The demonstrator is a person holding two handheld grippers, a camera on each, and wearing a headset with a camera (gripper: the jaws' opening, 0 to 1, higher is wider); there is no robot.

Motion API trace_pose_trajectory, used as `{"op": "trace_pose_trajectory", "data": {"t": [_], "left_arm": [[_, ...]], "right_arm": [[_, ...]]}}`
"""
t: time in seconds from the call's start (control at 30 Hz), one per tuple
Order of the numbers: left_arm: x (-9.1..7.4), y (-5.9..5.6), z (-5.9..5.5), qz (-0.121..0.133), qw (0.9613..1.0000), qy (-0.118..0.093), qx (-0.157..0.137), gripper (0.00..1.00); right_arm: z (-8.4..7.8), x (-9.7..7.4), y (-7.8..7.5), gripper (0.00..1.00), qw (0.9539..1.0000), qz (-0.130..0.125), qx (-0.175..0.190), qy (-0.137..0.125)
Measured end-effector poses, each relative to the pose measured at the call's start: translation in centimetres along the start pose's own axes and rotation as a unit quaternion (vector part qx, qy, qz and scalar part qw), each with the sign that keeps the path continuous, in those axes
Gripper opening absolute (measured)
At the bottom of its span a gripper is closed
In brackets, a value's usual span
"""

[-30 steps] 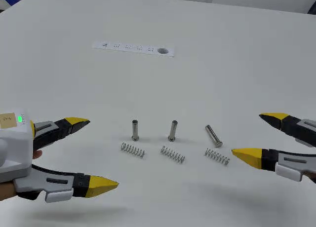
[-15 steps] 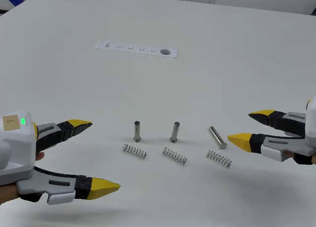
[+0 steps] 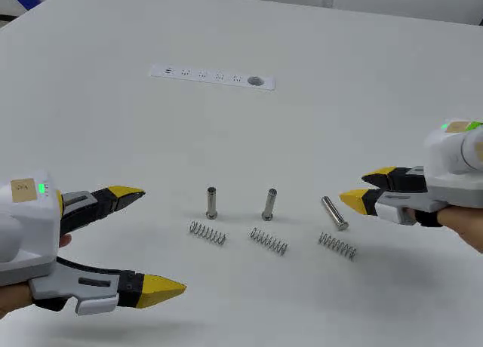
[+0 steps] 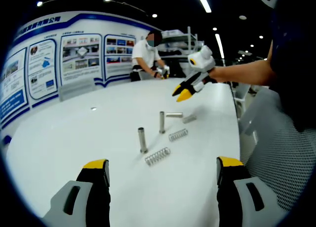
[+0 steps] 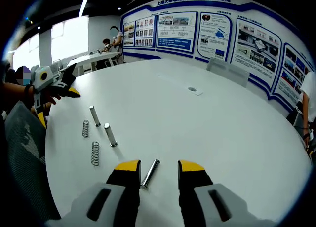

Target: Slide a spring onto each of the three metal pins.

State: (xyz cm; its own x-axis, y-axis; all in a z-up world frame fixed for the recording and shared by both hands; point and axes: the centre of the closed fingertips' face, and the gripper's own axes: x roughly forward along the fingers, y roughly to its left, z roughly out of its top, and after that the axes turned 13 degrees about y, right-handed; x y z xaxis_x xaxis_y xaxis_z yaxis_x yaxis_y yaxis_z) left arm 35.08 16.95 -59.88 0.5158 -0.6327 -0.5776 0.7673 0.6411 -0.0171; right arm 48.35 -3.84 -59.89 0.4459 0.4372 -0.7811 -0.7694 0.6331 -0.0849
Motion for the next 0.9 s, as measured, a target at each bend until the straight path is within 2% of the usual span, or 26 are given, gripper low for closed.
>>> {"op": "trace_pose_trajectory", "data": {"t": [0.17, 0.4, 0.67, 0.9], "left_arm": [[-0.1, 0.2, 0.1, 0.002, 1.0000, -0.003, -0.001, 0.91], [0.0, 0.1, -0.2, 0.003, 1.0000, 0.000, -0.002, 0.90], [-0.1, 0.2, -0.2, 0.003, 1.0000, -0.004, -0.004, 0.89], [-0.1, 0.1, -0.3, 0.003, 1.0000, -0.004, -0.005, 0.89]], "right_arm": [[0.2, 1.2, 0.2, 0.28, 0.9998, -0.001, 0.005, 0.021], [-0.4, 3.0, 0.8, 0.24, 0.9982, 0.004, 0.016, 0.058], [-1.8, 4.7, 0.6, 0.19, 0.9939, -0.003, 0.036, 0.104], [-2.2, 5.5, 0.5, 0.17, 0.9914, -0.001, 0.057, 0.118]]}}
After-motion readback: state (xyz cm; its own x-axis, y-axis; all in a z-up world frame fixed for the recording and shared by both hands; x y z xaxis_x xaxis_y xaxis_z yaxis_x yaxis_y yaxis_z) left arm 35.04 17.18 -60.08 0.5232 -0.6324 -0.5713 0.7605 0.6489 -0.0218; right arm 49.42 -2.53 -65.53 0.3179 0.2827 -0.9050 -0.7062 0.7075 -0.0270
